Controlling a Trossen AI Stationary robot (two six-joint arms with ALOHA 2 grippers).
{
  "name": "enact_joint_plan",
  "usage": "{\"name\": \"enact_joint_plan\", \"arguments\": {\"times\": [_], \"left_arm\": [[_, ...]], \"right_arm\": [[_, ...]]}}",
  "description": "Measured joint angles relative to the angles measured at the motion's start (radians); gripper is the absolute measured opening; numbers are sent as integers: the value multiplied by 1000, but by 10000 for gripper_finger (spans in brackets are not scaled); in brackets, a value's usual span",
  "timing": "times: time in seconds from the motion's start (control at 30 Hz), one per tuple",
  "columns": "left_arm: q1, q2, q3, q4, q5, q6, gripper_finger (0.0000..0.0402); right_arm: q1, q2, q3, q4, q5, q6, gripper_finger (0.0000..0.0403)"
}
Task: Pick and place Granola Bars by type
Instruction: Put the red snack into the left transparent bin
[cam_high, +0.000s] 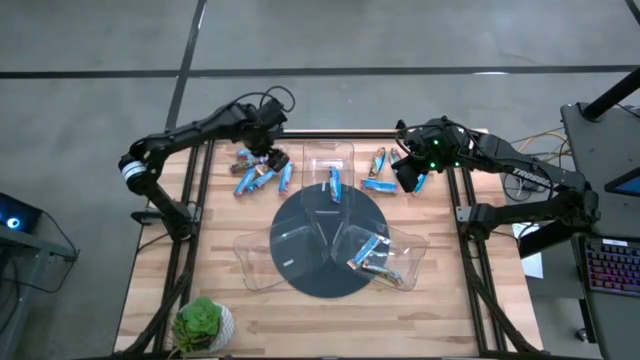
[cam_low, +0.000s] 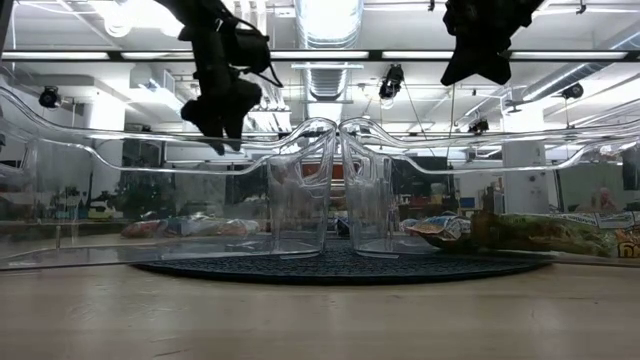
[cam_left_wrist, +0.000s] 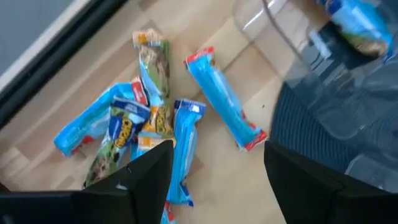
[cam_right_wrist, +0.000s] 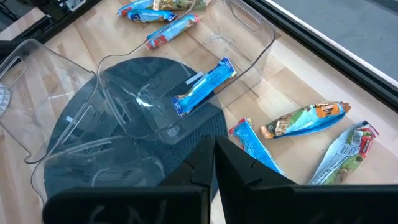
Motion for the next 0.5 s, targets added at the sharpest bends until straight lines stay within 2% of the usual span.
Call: {"name": "enact_joint_plan", "arguments": {"times": [0.2, 0.4, 0.5], "left_arm": [[-10, 0, -64, 48, -33, -59, 234], [-16, -1, -119, 132, -33, -270, 234], [-20, 7, -139, 186, -31, -303, 234]], "right_arm": [[0, 0, 0, 0, 0, 0, 8], [0, 0, -1, 0, 0, 0, 8], [0, 0, -1, 0, 5, 0, 8]]}}
